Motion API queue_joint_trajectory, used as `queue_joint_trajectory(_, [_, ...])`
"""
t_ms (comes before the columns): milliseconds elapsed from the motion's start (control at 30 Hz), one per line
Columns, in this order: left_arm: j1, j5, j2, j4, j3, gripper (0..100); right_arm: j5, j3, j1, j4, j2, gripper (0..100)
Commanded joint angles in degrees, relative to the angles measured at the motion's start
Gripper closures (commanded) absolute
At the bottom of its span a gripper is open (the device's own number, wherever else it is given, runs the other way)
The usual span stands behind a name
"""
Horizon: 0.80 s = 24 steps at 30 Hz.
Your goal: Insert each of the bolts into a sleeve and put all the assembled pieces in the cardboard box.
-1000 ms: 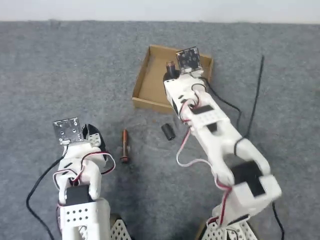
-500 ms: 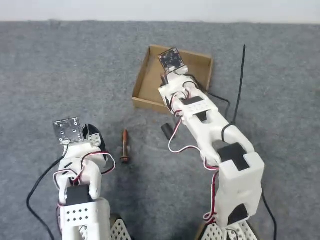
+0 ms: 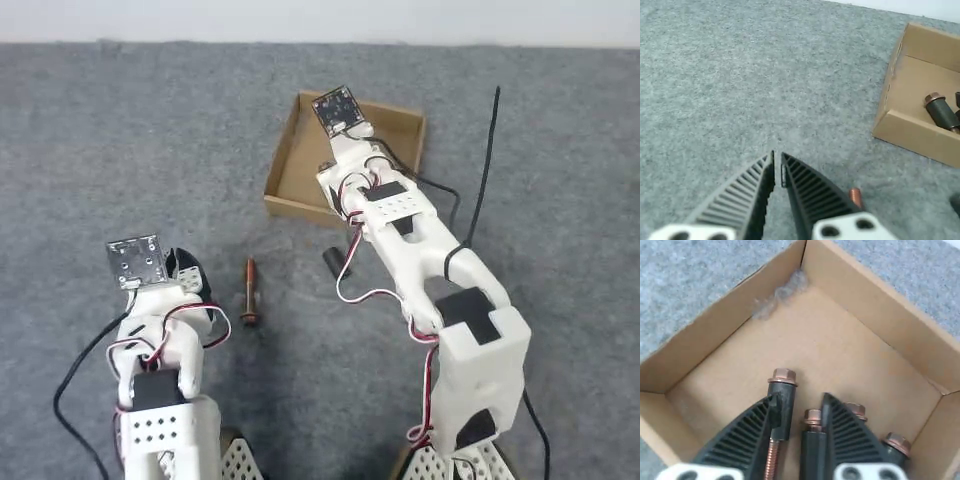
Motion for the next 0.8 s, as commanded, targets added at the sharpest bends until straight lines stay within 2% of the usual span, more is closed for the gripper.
queue_joint_trajectory(0, [0.4, -0.4, -0.6, -1.1, -0.8, 98, 0.8, 0.4, -0.5, 0.4, -9.0, 97.7])
queue_joint_trajectory(300, [0.3, -0.4, -0.6, -1.1, -0.8, 98, 0.8, 20.8, -1.5, 0.4, -28.9, 99.1])
queue_joint_trajectory(500, [0.3, -0.4, -0.6, -1.1, -0.8, 98, 0.8, 33.9, -4.7, 1.6, -43.4, 98.9])
queue_joint_trajectory(600, [0.2, -0.4, -0.6, -1.0, -0.8, 98, 0.5, 34.6, -7.5, 11.4, -47.3, 98.9])
queue_joint_trajectory(767, [0.2, -0.4, -0.6, -1.0, -0.8, 98, -7.6, 30.4, -10.9, 27.7, -47.7, 98.9])
